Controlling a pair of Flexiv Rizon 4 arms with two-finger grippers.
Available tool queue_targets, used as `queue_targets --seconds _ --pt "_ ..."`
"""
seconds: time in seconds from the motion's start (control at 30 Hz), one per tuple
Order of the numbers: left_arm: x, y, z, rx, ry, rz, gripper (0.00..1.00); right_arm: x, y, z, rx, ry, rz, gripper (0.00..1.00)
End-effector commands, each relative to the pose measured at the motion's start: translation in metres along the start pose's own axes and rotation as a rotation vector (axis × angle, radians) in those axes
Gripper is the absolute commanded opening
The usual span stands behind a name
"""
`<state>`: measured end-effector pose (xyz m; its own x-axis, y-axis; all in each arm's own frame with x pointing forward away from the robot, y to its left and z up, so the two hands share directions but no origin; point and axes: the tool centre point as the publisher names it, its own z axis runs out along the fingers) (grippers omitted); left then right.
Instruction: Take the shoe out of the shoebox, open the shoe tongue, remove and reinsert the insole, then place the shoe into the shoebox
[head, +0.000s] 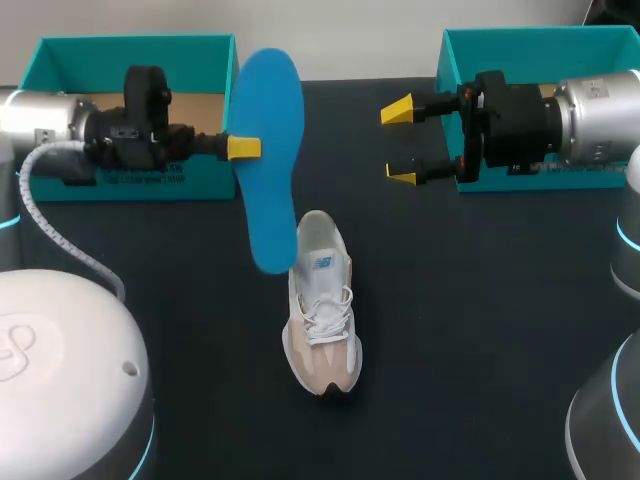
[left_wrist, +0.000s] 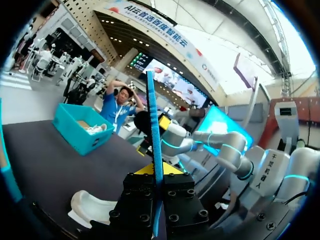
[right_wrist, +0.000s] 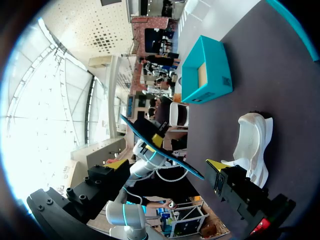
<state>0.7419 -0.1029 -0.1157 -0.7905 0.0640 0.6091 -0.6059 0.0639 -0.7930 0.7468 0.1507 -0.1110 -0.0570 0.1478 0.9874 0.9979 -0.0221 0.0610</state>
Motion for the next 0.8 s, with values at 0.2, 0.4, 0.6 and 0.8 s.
queue_targets --seconds 0.2,0.4,0.6,0.8 --pt "-0.015 0.009 0.003 0.018 0.147 -0.723 0.0 0.0 0.0 0.002 -0.003 0.0 0.0 1.0" --pt "-0.024 0.016 0.005 0.065 0.168 -0.905 0.0 0.0 0.0 0.002 -0.003 0.0 0.0 1.0" --pt "-0.027 0.017 0.007 0.08 0.182 -0.98 0.0 0.0 0.0 0.002 -0.003 0.0 0.0 1.0" --pt "-0.027 0.016 0.008 0.084 0.183 -0.984 0.0 0.0 0.0 0.002 -0.003 0.0 0.0 1.0"
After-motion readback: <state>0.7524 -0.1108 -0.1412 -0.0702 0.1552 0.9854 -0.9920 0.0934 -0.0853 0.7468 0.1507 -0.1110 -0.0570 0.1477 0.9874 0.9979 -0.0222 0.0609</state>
